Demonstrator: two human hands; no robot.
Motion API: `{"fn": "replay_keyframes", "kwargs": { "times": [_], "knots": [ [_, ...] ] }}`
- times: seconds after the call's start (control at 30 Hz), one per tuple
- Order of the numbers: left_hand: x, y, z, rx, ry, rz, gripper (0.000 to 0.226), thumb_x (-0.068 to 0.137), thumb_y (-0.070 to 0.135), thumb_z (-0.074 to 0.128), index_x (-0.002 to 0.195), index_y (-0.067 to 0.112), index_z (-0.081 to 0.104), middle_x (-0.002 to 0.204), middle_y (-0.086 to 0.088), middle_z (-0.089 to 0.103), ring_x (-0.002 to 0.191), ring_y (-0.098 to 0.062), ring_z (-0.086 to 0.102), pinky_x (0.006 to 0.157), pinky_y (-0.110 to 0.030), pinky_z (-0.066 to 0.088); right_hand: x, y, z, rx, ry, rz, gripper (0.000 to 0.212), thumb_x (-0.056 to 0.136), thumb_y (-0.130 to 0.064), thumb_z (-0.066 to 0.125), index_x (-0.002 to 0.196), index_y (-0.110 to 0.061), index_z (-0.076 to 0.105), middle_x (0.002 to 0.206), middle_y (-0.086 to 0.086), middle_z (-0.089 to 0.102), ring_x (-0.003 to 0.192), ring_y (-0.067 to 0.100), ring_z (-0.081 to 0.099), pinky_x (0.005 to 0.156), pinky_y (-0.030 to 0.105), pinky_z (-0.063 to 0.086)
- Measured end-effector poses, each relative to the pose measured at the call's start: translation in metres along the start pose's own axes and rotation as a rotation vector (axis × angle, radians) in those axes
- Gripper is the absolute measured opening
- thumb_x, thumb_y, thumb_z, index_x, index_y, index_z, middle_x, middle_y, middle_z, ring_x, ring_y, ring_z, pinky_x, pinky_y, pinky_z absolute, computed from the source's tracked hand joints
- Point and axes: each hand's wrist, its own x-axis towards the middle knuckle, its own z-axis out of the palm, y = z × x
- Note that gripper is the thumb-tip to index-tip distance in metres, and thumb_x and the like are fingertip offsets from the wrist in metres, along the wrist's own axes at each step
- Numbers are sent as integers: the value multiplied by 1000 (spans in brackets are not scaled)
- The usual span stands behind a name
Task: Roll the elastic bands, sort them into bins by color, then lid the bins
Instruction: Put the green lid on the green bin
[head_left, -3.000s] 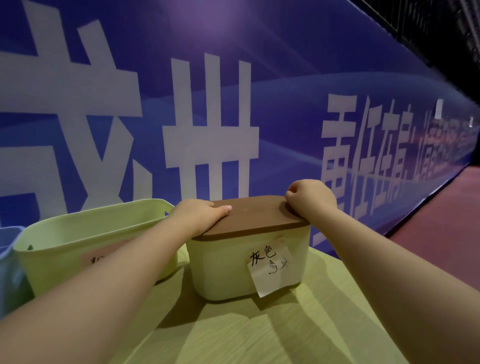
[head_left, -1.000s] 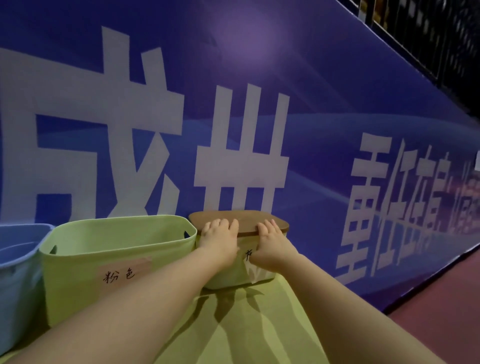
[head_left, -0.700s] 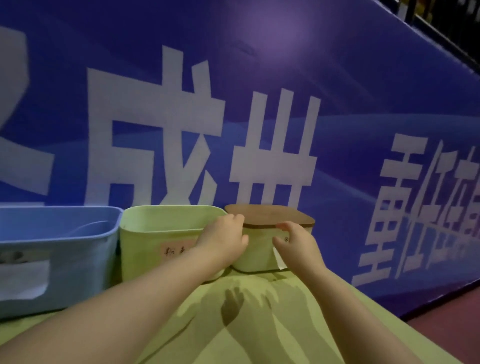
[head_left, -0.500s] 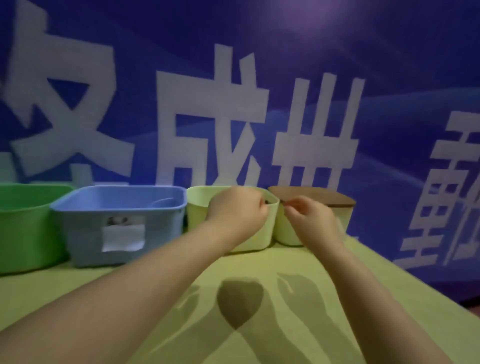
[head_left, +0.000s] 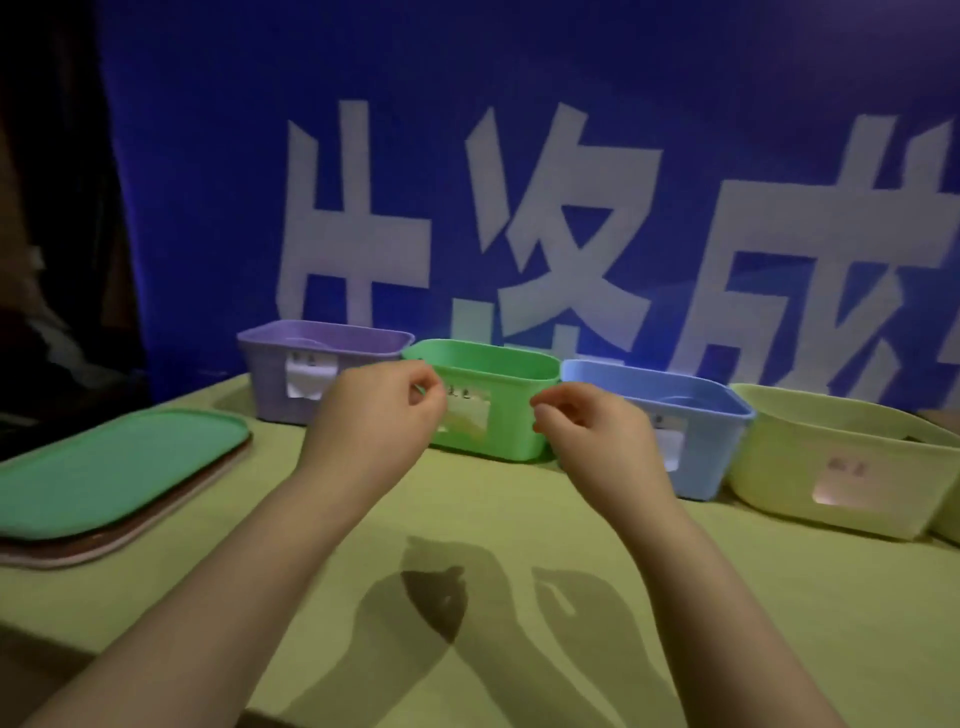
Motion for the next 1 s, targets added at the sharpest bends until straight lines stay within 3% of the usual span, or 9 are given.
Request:
{"fn": "replay_keyframes", "kwargs": {
  "times": [0.13, 0.33, 0.47, 0.73, 0.83, 1.0],
  "knots": [
    [0, -67, -51, 82, 114, -97, 19, 90, 28, 49, 79, 23, 63, 68, 7, 59, 67, -15, 55, 56, -29, 41, 9, -57, 71, 58, -105, -65, 20, 89, -26, 53, 100, -23, 70, 96, -6, 70, 89, 9, 61, 83, 33, 51],
    [-7, -156, -109, 182, 232, -233, 19, 89, 26, 50, 78, 21, 64, 67, 3, 61, 67, -16, 55, 61, -36, 45, 21, -125, 175, 71, -233, -161, 20, 86, -23, 52, 93, -23, 71, 91, -4, 71, 87, 15, 62, 77, 31, 50],
    [-16, -209, -133, 230, 220, -324, 17, 88, 28, 49, 80, 25, 64, 64, 6, 59, 64, -12, 54, 56, -30, 42, 17, -157, 230, 71, -330, -210, 22, 87, -24, 51, 99, -24, 70, 94, -7, 69, 84, 10, 59, 70, 26, 44],
    [-31, -272, -139, 314, 184, -402, 17, 89, 29, 48, 94, 26, 64, 64, 8, 58, 63, -9, 53, 51, -26, 37, -1, -182, 317, -37, -522, -311, 23, 86, -27, 52, 102, -27, 69, 96, -7, 70, 85, 9, 61, 71, 25, 47],
    [-32, -287, -139, 302, 192, -401, 27, 90, 26, 48, 116, 29, 55, 77, 8, 61, 71, -11, 54, 55, -27, 37, -10, -184, 332, -51, -635, -380, 21, 88, -35, 56, 104, -27, 67, 99, -6, 68, 89, 11, 61, 78, 28, 50],
    [-41, -304, -133, 248, 187, -393, 61, 90, 25, 52, 142, 35, 23, 124, 1, 51, 98, -14, 54, 70, -25, 41, -23, -185, 340, -245, -764, -600, 37, 82, -43, 64, 111, -22, 61, 104, -1, 57, 96, 18, 51, 80, 32, 46]
  ]
}}
